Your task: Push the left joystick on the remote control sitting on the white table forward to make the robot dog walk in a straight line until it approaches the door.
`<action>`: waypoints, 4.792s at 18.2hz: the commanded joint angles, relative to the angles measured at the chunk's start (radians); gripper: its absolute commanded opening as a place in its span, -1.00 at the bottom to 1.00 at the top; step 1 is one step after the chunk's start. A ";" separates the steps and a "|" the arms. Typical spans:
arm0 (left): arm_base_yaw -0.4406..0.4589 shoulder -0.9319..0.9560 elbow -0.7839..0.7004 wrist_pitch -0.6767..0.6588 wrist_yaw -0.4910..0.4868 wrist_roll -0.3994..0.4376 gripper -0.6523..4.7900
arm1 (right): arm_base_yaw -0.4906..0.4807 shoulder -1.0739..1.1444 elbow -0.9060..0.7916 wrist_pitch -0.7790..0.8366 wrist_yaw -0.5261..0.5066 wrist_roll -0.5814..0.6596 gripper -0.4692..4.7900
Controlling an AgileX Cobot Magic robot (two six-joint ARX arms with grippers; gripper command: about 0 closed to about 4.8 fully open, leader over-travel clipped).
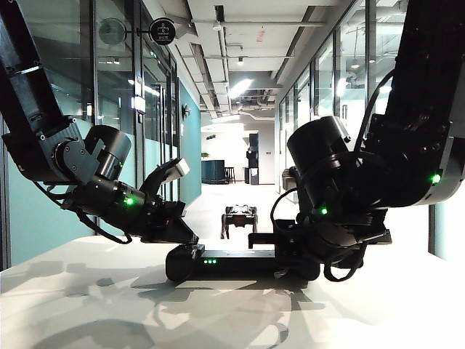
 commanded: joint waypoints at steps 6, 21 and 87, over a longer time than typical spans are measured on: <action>0.003 0.001 0.004 0.006 -0.010 0.001 -0.78 | 0.002 -0.004 0.003 0.011 0.006 -0.008 -0.27; 0.003 0.001 0.004 0.005 -0.010 0.001 -0.78 | 0.002 -0.004 0.003 0.010 0.006 -0.008 -0.27; 0.002 -1.612 -0.498 -0.788 -0.676 -0.142 -0.78 | 0.080 -0.540 -0.280 -0.176 0.009 -0.136 -0.83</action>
